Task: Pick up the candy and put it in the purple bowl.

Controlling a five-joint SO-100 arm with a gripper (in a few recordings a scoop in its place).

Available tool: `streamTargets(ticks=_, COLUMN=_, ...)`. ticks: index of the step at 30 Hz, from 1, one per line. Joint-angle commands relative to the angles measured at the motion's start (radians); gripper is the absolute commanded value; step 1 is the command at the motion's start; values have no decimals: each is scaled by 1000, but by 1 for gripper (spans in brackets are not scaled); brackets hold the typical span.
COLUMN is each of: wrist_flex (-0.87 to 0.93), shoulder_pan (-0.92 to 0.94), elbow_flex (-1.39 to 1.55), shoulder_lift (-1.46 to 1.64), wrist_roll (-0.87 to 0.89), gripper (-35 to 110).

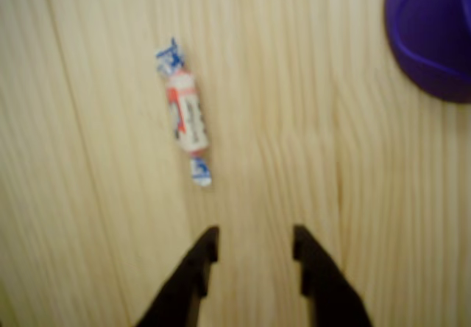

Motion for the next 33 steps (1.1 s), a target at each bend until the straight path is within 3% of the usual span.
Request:
streamTargets(ticks=1, wrist_flex=-17, shoulder_pan=-38, elbow_flex=-29, shoulder_lift=14, wrist_roll=21, gripper=17)
streamTargets(ticks=7, wrist_flex=-34, shoulder_pan=-120, elbow_flex=-44, shoulder_lift=-29, wrist_roll=109, gripper=17)
streamTargets(ticks=33, wrist_flex=-218, shoulder_pan=-183, elbow_flex=-110, shoulder_lift=-295, wrist_roll=189, gripper=17)
